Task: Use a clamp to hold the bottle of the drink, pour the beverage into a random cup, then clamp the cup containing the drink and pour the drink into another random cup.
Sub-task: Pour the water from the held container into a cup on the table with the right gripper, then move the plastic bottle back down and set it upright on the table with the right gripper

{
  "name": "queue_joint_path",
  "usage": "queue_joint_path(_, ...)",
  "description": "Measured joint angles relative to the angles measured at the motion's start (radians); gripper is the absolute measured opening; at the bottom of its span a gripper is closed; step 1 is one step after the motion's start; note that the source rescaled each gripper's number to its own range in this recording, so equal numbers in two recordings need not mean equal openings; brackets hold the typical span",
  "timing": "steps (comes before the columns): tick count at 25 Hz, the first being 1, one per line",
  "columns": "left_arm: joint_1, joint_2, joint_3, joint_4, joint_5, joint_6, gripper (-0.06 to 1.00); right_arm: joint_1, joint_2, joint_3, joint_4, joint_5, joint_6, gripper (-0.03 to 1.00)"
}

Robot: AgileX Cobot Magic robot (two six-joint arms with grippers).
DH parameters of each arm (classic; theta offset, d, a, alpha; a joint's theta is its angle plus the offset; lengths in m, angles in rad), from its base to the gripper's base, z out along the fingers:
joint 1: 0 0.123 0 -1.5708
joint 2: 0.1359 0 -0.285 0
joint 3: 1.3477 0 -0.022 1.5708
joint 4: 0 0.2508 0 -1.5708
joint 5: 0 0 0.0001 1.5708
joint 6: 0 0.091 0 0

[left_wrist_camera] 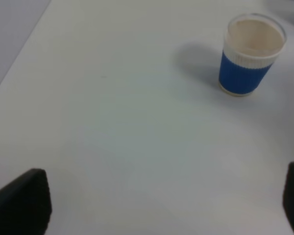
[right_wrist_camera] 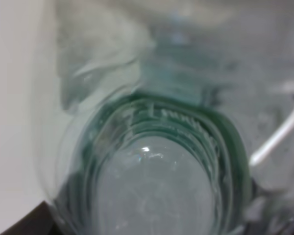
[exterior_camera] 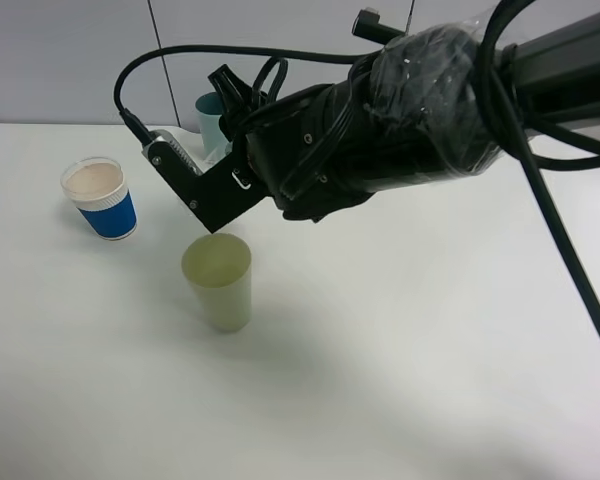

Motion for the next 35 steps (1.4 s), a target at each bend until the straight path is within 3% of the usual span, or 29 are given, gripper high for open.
queue_joint_path(3, 0.0, 0.0, 0.0, 0.0, 0.0, 0.0, 0.87, -0.021, -0.004, 0.0, 0.053, -0.001, 0.16, 0.0)
queue_joint_path(8, 0.0, 0.0, 0.0, 0.0, 0.0, 0.0, 0.87, -0.062, -0.047, 0.0, 0.118, -0.015, 0.524, 0.0)
queue_joint_path(13, 0.0, 0.0, 0.0, 0.0, 0.0, 0.0, 0.87, -0.104, -0.118, 0.0, 0.176, -0.103, 0.856, 0.0)
queue_joint_path(19, 0.0, 0.0, 0.0, 0.0, 0.0, 0.0, 0.87, -0.156, -0.16, 0.0, 0.289, -0.224, 1.137, 0.0)
queue_joint_path(24, 0.0, 0.0, 0.0, 0.0, 0.0, 0.0, 0.87, -0.217, -0.16, 0.0, 0.377, -0.244, 1.195, 0.0)
queue_joint_path(35, 0.0, 0.0, 0.0, 0.0, 0.0, 0.0, 0.87, -0.291, -0.16, 0.0, 0.561, -0.312, 1.174, 0.0)
